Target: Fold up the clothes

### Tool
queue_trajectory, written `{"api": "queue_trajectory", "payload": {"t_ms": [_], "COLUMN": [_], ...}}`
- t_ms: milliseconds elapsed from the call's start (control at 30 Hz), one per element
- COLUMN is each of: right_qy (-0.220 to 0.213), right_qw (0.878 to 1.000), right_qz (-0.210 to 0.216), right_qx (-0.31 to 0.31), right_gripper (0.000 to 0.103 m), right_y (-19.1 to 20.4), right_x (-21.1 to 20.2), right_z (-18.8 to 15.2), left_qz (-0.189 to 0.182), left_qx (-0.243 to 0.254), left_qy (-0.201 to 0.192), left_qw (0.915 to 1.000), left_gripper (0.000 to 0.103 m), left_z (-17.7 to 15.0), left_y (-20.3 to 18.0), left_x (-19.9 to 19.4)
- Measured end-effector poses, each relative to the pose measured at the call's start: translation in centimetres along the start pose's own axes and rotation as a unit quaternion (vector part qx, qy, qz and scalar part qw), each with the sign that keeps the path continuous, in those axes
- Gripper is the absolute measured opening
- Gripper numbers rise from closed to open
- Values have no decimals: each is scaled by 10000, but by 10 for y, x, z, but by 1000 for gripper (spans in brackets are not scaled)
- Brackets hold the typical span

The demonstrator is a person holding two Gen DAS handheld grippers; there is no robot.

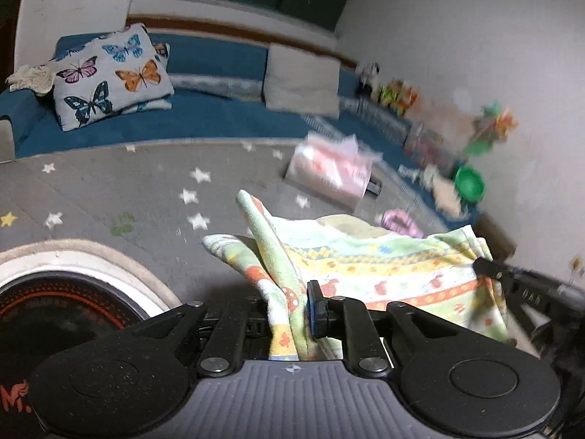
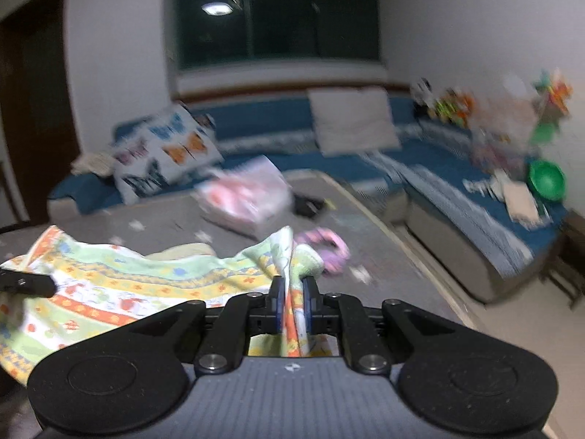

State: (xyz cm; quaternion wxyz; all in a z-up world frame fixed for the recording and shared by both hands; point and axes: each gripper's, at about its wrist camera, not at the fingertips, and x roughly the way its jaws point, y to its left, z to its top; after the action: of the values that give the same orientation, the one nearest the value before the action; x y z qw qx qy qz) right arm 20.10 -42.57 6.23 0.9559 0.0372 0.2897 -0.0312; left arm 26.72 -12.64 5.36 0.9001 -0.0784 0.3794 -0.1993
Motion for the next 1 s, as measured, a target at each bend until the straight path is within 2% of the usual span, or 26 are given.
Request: {"api": "queue_trajectory", "payload": {"t_ms": [33, 100, 267, 333, 400, 433, 500, 600, 767, 933, 1000], "right_qy": [91, 201, 243, 290, 355, 383, 430, 493, 567, 649, 657], "right_qw": [9999, 9997, 9995, 9988, 9977, 9971, 9958, 9944, 9933, 9936, 9932], "right_qz": [-68, -138, 174, 389, 577, 651, 805, 934, 1009, 921, 951], "right_qx": [-12, -62, -104, -86, -84, -86, -105, -82, -49, -101, -117], "right_gripper": [12, 12, 12, 12, 12, 12, 12, 12, 12, 13, 20], "right_y": [-4, -11, -2, 7, 16, 21, 32, 42, 48, 46, 44], "right_x": [5, 12, 21, 26, 35, 38, 42, 53, 69, 75, 69], "right_z": [-3, -10, -11, -11, -11, -10, -12, -12, -13, -17, -17], "left_qz": [70, 302, 637, 766, 722, 680, 570, 361, 120, 167, 171], "left_qx": [57, 190, 484, 534, 449, 411, 434, 510, 682, 626, 619], "left_qy": [64, 88, -80, -176, -183, -178, -162, -126, -5, 237, 266], "left_qw": [9999, 9993, 9968, 9955, 9962, 9967, 9973, 9980, 9976, 9976, 9976], "left_gripper": [18, 47, 53, 52, 48, 44, 26, 17, 17, 17, 17], "left_z": [-3, -8, -13, -10, -6, -4, -1, 2, 5, 2, 0], "left_y": [-2, -2, 0, 1, 3, 3, 2, -4, -14, -10, -9], "left_x": [5, 9, 5, 5, 6, 9, 13, 21, 49, 73, 75]}}
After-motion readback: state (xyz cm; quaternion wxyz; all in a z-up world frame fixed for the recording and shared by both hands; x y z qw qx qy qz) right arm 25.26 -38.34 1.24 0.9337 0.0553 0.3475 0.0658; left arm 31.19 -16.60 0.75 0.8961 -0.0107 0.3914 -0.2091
